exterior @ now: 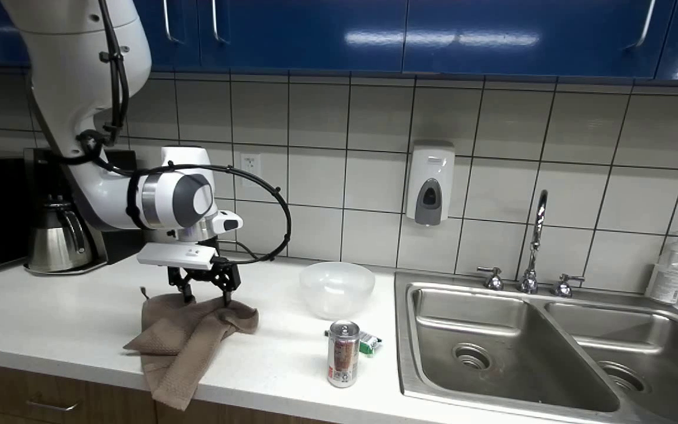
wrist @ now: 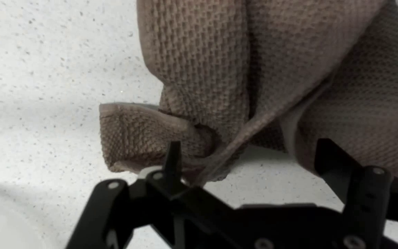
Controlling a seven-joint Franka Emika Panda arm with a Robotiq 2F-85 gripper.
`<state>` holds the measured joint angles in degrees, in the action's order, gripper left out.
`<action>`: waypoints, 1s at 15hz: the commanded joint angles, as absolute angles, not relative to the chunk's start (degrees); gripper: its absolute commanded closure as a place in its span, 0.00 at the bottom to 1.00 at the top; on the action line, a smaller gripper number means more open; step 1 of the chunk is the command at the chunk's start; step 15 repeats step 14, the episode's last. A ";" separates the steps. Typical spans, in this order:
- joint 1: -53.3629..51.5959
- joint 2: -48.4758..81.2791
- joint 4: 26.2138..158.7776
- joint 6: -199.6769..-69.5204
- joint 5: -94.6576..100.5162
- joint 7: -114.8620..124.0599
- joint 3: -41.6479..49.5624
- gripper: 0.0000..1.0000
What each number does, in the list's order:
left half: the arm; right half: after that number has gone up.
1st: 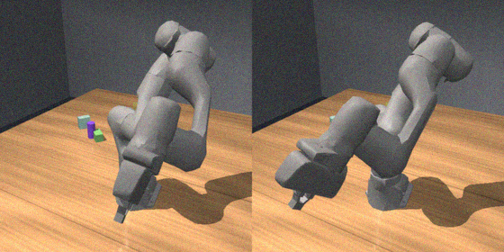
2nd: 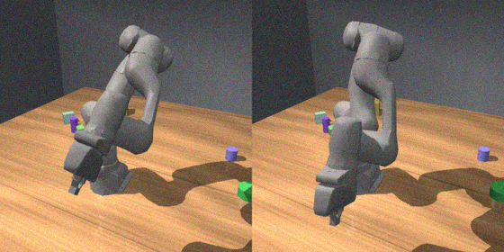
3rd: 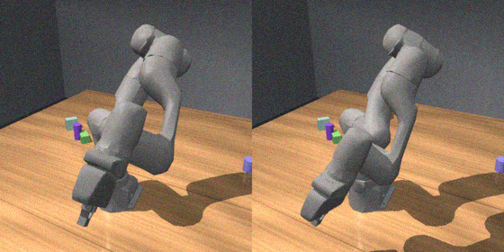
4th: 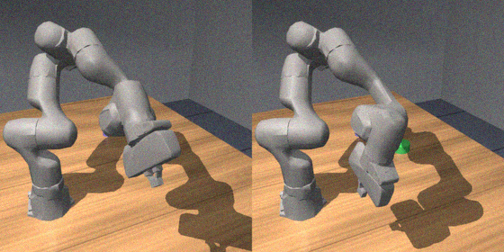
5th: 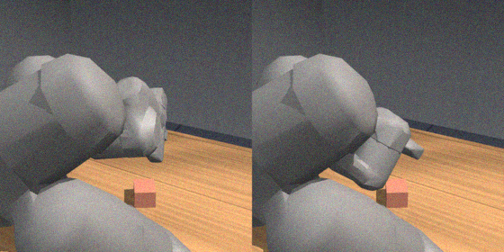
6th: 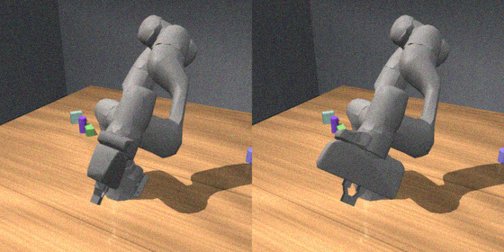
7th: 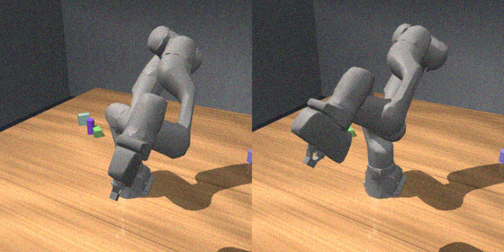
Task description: Remove the brown towel from the bowl
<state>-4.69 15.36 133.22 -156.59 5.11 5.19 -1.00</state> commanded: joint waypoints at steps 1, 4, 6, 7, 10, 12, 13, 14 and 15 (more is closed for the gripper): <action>-5.48 7.43 138.88 -154.44 4.66 5.78 -1.75 0.00; -6.19 2.58 142.43 -153.86 5.18 7.10 -2.06 0.00; -6.60 -0.88 144.98 -153.06 5.51 8.33 -2.58 0.00; -6.71 -2.58 146.21 -152.34 5.21 8.66 -3.02 0.00; -6.98 -8.20 150.28 -149.95 4.90 10.16 -4.61 0.00; -7.23 -12.44 153.01 -147.54 4.27 11.11 -5.95 0.00; -7.41 -14.81 154.57 -146.24 4.52 11.52 -6.72 0.00; -6.42 -8.12 150.38 -149.14 4.78 9.35 -5.95 0.00; -6.42 -8.12 150.38 -149.14 4.78 9.35 -5.95 0.00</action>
